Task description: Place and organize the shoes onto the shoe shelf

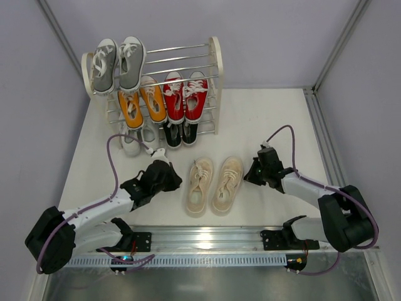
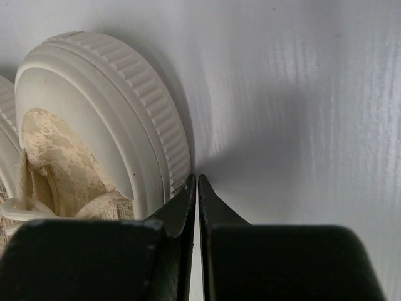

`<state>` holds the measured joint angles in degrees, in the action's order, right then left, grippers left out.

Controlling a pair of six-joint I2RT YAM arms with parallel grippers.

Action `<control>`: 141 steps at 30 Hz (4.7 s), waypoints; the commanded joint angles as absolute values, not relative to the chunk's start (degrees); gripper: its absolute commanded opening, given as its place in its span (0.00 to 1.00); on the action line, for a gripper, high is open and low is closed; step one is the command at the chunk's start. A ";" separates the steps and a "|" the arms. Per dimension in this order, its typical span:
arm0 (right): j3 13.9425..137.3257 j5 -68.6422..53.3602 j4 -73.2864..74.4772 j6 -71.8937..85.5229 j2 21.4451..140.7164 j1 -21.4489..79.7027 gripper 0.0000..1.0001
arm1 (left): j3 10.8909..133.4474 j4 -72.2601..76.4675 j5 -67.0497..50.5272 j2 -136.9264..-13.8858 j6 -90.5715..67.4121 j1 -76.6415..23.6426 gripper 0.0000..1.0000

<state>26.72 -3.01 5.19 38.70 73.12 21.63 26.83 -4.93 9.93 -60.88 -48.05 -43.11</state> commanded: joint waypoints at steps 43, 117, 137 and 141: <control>27.25 -3.16 2.90 41.22 75.41 34.63 0.04 | 19.77 -25.93 -10.54 -41.92 -65.39 -44.65 0.00; 25.49 -0.44 6.07 38.76 71.72 33.75 0.04 | 44.73 -11.86 2.20 -67.23 -37.09 -54.49 0.81; 24.35 -1.05 5.36 38.32 71.63 32.78 0.04 | 57.91 -32.24 25.39 -78.22 -41.83 -63.28 0.81; 24.17 -1.14 5.36 38.32 71.63 32.70 0.04 | 58.10 -33.66 25.06 -80.41 -42.97 -63.28 0.81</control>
<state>25.34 -2.11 4.43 39.55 71.85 33.15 56.90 -29.74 21.56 -78.74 -41.41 -63.16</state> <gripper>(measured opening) 0.040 0.811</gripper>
